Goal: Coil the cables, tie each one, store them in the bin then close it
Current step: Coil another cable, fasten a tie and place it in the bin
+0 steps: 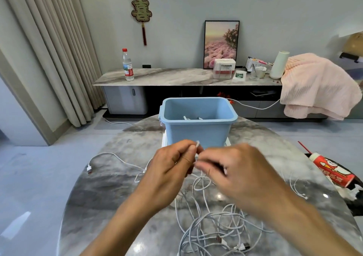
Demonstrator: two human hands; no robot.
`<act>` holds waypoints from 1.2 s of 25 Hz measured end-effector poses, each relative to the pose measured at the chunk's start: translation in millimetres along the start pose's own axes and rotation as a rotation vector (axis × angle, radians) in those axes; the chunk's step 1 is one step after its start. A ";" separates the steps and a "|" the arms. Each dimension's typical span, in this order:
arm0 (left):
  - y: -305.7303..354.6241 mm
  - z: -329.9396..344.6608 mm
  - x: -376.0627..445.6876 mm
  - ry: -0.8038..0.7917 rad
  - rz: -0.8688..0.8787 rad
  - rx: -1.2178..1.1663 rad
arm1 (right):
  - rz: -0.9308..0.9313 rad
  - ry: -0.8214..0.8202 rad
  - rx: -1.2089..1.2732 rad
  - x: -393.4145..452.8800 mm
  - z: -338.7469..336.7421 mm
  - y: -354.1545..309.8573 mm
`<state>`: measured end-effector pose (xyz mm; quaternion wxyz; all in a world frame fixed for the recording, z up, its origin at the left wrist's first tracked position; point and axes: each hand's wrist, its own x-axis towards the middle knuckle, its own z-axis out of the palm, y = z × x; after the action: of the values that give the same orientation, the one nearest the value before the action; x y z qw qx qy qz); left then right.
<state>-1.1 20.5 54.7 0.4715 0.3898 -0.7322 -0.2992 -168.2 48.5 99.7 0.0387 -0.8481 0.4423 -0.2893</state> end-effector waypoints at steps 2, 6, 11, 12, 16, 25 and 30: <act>9.9 -6.9 2.6 -0.180 -0.152 -0.239 | -0.039 0.119 0.048 2.6 -2.9 23.0; 18.7 -8.4 1.6 -0.311 -0.344 -0.733 | 0.060 0.359 0.328 3.3 4.6 45.1; 21.7 -1.4 6.8 0.137 -0.325 -1.181 | 0.306 0.215 0.719 -14.5 61.8 12.3; 17.2 -2.3 8.7 0.230 -0.332 -1.103 | 0.305 0.128 0.671 -18.1 70.7 0.5; 3.0 -3.7 1.1 0.186 -0.097 -0.356 | 0.269 -0.139 0.305 -13.5 49.1 -19.1; 8.1 -4.7 0.5 -0.282 -0.025 -0.048 | 0.036 -0.024 0.307 -1.7 -14.6 24.5; 19.3 -3.2 5.5 -0.075 -0.284 -1.140 | 0.321 0.299 0.713 -7.4 40.3 40.3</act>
<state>-5.1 25.6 74.0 0.5358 0.1583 -0.4124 -0.7196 -179.7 22.1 50.0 0.3099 -0.6506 0.4417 -0.5344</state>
